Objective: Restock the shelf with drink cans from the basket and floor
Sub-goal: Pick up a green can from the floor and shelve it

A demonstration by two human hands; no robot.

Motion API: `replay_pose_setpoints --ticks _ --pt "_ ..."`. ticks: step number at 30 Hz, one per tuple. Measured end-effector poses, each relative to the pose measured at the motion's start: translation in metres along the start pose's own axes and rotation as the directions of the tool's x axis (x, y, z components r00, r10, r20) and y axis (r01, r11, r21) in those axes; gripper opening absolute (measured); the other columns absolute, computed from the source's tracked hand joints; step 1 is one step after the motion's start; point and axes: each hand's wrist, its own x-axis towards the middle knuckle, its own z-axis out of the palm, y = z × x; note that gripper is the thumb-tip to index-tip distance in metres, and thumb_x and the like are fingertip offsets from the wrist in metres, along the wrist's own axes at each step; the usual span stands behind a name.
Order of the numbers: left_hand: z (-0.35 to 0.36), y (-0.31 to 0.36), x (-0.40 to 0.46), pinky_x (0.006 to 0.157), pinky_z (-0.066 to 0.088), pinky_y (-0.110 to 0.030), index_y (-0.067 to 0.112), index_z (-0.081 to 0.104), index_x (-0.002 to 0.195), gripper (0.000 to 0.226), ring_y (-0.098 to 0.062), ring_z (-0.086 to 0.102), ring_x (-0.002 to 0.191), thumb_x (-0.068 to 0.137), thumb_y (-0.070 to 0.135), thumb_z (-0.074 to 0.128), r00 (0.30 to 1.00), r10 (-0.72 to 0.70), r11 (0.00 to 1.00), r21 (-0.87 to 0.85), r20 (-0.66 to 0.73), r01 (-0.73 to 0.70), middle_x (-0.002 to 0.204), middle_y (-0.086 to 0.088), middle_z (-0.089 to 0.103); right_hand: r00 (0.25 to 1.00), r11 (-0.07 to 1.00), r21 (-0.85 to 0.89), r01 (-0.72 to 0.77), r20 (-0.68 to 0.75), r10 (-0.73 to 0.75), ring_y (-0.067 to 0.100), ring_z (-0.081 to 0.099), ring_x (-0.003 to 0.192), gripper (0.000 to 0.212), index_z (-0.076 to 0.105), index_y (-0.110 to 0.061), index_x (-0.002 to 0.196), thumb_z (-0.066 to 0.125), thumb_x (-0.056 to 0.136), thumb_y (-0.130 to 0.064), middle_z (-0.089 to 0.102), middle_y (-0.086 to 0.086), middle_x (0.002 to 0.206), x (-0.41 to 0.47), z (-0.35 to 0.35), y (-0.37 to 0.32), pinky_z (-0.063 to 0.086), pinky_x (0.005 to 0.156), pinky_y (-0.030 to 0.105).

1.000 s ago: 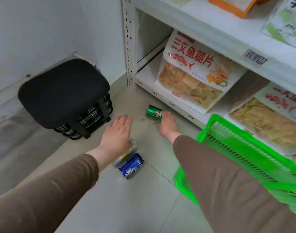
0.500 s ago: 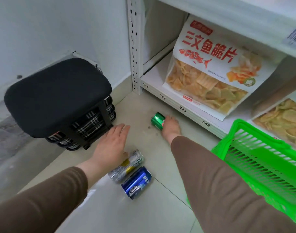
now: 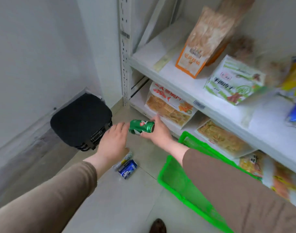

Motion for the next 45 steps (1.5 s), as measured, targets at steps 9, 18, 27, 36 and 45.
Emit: replay_pose_setpoints --ticks 9,18,27,36,45 --pt "-0.270 0.104 -0.046 0.105 0.036 -0.033 0.016 0.021 0.154 0.099 -0.023 0.035 0.136 0.074 0.047 0.070 0.986 0.124 0.992 0.002 -0.110 -0.125 0.150 -0.003 0.034 0.989 0.999 0.048 -0.017 -0.144 0.024 0.018 0.053 0.103 0.072 0.039 -0.030 0.124 0.085 0.069 -0.041 0.052 -0.004 0.112 -0.156 -0.244 -0.156 0.038 0.074 0.030" --pt "-0.435 0.202 -0.041 0.107 0.036 -0.039 0.015 0.017 0.153 0.103 -0.026 0.033 0.135 0.075 0.054 0.073 0.947 0.275 0.960 -0.010 -0.166 -0.280 0.149 -0.004 0.032 0.927 0.992 0.117 0.049 -0.376 -0.001 0.019 0.056 0.104 0.064 0.048 -0.036 0.120 0.085 0.067 -0.033 0.060 -0.006 0.116 -0.223 -0.418 -0.226 0.042 0.078 0.032" --pt "-0.474 0.316 0.010 0.104 0.037 -0.039 0.018 0.021 0.151 0.103 -0.027 0.032 0.136 0.073 0.053 0.077 0.901 0.377 0.924 0.016 -0.217 -0.383 0.147 -0.004 0.034 0.848 0.998 0.069 0.010 -0.529 0.028 0.018 0.057 0.110 0.069 0.050 -0.034 0.129 0.085 0.070 -0.031 0.063 -0.006 0.121 -0.222 -0.546 -0.181 0.048 0.093 0.037" --pt "-0.455 0.398 0.043 0.106 0.039 -0.040 0.019 0.021 0.151 0.099 -0.025 0.032 0.136 0.075 0.054 0.074 0.899 0.413 0.910 0.016 -0.145 -0.415 0.149 -0.004 0.032 0.785 0.984 0.138 -0.114 -0.595 0.174 0.019 0.068 0.087 0.057 0.045 -0.029 0.109 0.086 0.070 -0.035 0.062 -0.012 0.104 -0.218 -0.601 -0.098 0.047 0.069 0.030" --pt "-0.452 0.429 0.075 0.108 0.035 -0.038 0.019 0.019 0.152 0.099 -0.025 0.029 0.138 0.077 0.052 0.073 0.886 0.450 0.893 0.044 -0.110 -0.448 0.152 -0.004 0.029 0.735 0.985 0.161 -0.064 -0.660 0.156 0.015 0.058 0.098 0.066 0.044 -0.026 0.115 0.087 0.069 -0.045 0.060 -0.008 0.115 -0.198 -0.607 -0.079 0.040 0.070 0.028"
